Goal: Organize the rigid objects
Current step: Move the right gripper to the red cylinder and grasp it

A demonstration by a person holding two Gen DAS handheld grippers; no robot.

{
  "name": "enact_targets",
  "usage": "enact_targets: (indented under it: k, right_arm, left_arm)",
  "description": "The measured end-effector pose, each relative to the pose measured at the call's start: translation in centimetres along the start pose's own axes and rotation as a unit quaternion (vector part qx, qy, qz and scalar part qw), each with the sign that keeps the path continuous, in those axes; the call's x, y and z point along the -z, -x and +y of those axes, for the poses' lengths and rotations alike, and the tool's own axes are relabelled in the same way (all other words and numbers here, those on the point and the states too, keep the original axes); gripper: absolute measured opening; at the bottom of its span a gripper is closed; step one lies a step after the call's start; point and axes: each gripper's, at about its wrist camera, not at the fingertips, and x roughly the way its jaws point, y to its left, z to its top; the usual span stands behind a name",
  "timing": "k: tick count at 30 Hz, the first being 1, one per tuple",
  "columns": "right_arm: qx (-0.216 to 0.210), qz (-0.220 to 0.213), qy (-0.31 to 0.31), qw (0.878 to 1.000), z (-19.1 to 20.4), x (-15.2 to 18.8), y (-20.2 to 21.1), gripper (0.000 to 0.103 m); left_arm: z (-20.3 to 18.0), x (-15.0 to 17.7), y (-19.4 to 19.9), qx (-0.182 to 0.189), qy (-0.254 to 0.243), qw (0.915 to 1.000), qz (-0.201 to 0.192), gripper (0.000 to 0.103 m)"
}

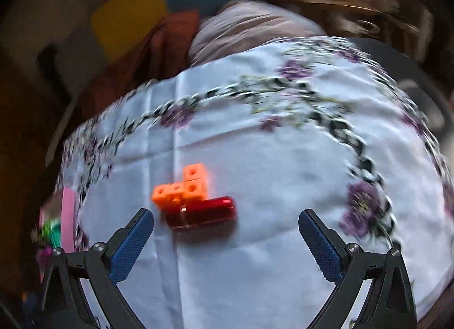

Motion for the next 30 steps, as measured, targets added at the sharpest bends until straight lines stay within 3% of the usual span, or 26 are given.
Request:
enact_targets:
  k: [2,4,7,9,17,29,30]
  right_arm:
    - [-0.001,0.016,0.026,1.0,1.0,-0.9,-0.8,0.103]
    - [0.012,0.004,0.034,0.999,1.6,-1.5,-1.3,0.103]
    - [-0.002,-0.015,0.039,0.999,1.9,-1.4,-2.3,0.103]
    - [0.007,0.011,0.035,0.999,1.6,-1.2,-3.4,0.103]
    - [-0.008,0.047,0.04,0.998,1.7,-1.2,-5.1,0.103]
    - [0.039,0.067,0.119,0.99,4.2,-0.3,-7.0,0.102]
    - [0.049,0.066,0.127,0.988,4.5,-0.1,-7.1,0.096]
  left_arm:
    - [-0.4,-0.3,-0.1,0.0,-0.002,1.0,-0.003,0.07]
    - [-0.5,-0.5,-0.3,0.002,0.001,1.0,-0.004,0.07]
    - [-0.7,-0.6,-0.7,-0.002,0.0,1.0,0.002,0.07]
    - [-0.7,-0.6,-0.9,-0.006,-0.002,1.0,0.005,0.07]
    - [-0.1,-0.3,-1.5,-0.004,0.018,0.9998,0.012,0.07]
    - [-0.1,-0.2,-2.0,0.004,0.021,0.9996,0.019,0.07]
    - [-0.2,-0.2,-2.0,0.006,0.021,0.9996,0.019,0.07]
